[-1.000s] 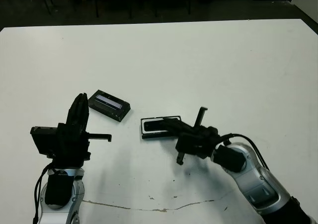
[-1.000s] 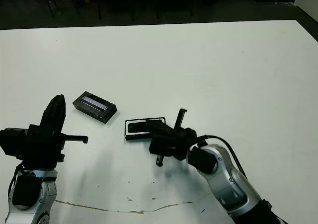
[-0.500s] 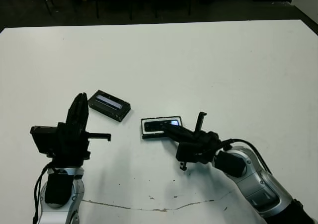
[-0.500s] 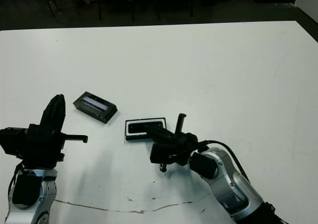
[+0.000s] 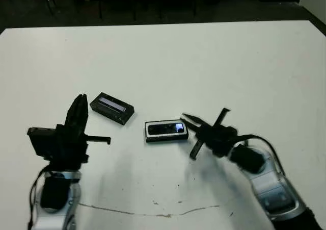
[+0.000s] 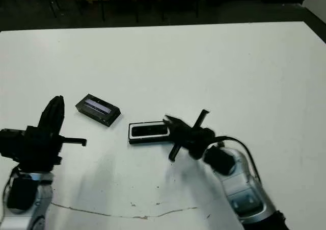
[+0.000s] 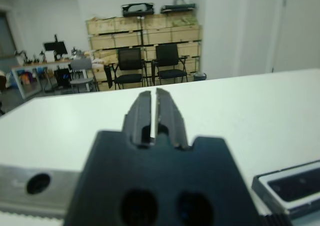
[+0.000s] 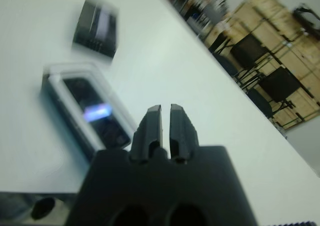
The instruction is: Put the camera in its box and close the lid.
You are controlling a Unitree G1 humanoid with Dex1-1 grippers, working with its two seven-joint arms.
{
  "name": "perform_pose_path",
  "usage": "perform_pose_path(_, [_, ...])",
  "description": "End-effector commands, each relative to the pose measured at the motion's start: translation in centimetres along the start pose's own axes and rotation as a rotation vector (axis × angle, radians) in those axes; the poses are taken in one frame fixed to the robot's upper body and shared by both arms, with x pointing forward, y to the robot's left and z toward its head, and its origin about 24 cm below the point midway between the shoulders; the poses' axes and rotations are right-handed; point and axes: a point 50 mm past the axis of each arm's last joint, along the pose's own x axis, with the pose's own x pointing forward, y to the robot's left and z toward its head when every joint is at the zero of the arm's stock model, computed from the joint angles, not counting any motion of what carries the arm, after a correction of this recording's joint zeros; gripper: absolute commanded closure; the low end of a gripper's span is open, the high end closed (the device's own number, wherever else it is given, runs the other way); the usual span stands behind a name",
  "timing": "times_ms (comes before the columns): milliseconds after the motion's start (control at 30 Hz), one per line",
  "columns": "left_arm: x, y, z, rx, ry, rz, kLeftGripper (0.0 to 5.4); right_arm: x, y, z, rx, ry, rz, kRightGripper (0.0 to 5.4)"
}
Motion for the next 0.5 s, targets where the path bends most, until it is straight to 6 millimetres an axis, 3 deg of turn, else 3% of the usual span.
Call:
perform_pose_path(33, [1.5, 1.0, 2.1, 0.135, -0.011, -0.148, 5.40, -1.4, -1.9, 0.4, 0.127, -0.020, -0.031, 5.39])
perform_pose_path(133, [4.0, 1.4, 4.5, 0.265, -0.025, -0.308, 5.40, -2.6, -3.7, 1.2, 0.212, -0.013, -0.060, 5.39])
perform_pose_path(267, [8.5, 2.4, 6.3, 0.481, 0.104, -0.556, 5.40, -2.9, -5.3, 1.0, 0.276, 0.032, -0.106, 5.39])
perform_pose_path(500, [14.5, 2.3, 3.8, 0.594, 0.435, -0.852, 5.40, -2.1, -5.7, -1.1, 0.307, 0.098, -0.179, 5.39])
